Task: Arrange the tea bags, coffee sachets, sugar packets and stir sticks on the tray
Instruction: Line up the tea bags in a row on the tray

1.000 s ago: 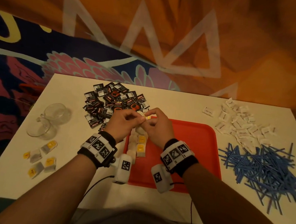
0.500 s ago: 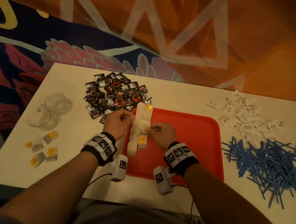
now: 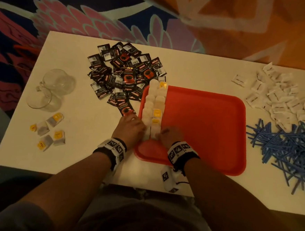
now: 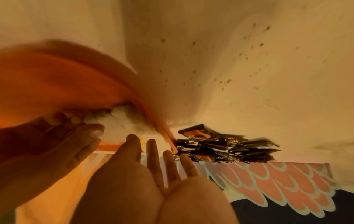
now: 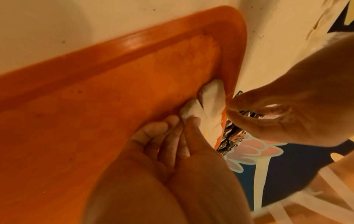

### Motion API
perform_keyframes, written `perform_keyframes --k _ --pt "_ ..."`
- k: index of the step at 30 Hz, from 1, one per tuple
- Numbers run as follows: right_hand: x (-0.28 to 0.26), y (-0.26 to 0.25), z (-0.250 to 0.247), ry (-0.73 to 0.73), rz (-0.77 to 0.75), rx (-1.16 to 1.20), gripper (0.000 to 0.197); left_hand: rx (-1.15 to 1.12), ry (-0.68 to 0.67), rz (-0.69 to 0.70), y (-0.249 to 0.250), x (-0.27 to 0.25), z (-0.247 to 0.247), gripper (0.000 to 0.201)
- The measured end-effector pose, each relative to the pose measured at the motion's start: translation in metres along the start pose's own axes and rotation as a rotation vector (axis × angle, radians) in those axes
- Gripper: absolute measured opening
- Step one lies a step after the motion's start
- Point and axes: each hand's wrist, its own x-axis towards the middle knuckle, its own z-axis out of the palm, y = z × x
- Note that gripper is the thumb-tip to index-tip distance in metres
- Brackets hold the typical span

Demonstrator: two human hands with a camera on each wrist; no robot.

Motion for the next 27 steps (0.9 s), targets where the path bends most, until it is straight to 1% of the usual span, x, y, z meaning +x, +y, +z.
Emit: perform_keyframes --k 2,3,5,6,8,10,12,16,20,25,27 --pt "0.000 0.000 0.001 0.008 0.000 -0.079 0.031 0.013 0.045 0.021 -0.002 -0.003 0.004 0.009" --pt "-0.001 0.000 0.002 0.028 0.000 -0.095 0.031 0.013 0.052 0.028 -0.001 -0.005 0.006 0.013" --pt "-0.003 0.003 0.000 0.080 -0.020 -0.048 0.028 0.025 0.051 0.050 -0.003 -0.007 0.007 0.023" --pt "-0.004 0.006 0.000 0.118 -0.058 -0.025 0.026 0.041 0.049 0.064 -0.004 -0.007 0.008 0.026" --pt "-0.006 0.008 0.000 0.146 -0.202 -0.104 0.020 0.060 0.027 0.076 -0.006 -0.006 0.011 0.030" --pt "-0.006 0.008 0.002 0.106 -0.352 -0.212 0.020 0.062 0.007 0.067 -0.007 -0.004 0.014 0.030" --pt "-0.004 0.005 0.007 0.056 -0.430 -0.269 0.026 0.066 -0.005 0.073 -0.009 -0.003 0.018 0.032" --pt "0.005 0.003 0.015 0.050 -0.420 -0.314 0.035 0.064 0.013 0.104 -0.012 0.001 0.024 0.035" --pt "0.011 0.000 0.014 0.073 -0.423 -0.337 0.036 0.080 0.027 0.111 -0.015 0.009 0.025 0.040" --pt "0.019 -0.006 0.009 0.103 -0.433 -0.304 0.035 0.058 -0.027 0.106 -0.017 0.020 0.019 0.038" --pt "0.019 -0.006 0.007 0.092 -0.442 -0.287 0.032 0.042 -0.026 0.117 -0.019 0.022 0.018 0.032"
